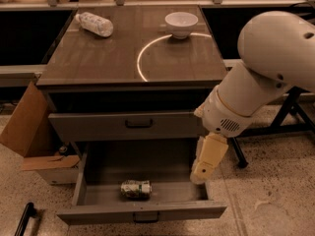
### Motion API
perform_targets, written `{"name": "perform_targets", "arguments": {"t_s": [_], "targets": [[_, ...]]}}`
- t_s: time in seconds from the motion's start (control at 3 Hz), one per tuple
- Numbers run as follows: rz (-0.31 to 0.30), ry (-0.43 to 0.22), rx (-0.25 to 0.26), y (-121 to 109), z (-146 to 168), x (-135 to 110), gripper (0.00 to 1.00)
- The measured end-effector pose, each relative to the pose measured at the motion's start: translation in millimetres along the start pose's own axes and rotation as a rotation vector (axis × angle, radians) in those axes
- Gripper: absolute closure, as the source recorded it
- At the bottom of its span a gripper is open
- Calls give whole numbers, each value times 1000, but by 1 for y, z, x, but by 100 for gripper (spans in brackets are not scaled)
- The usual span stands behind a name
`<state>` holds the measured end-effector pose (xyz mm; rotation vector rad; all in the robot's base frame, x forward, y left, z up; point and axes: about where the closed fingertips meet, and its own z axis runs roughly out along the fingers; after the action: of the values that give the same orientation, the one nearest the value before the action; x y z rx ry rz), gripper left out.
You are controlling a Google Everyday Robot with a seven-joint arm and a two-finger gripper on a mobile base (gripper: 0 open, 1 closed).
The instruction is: Pick 7up can from middle drawer and place on counter
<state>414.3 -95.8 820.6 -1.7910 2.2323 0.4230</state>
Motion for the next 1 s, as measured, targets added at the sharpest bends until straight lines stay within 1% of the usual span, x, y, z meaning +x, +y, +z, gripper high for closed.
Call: {"name": "perform_targets", "arguments": {"t_s": [0.33, 0.67, 1.0], "targets": [[20, 3, -11, -2, 14, 1, 0], [36, -1, -27, -5, 54, 6, 0], [52, -21, -37, -9, 99, 11, 0]]}}
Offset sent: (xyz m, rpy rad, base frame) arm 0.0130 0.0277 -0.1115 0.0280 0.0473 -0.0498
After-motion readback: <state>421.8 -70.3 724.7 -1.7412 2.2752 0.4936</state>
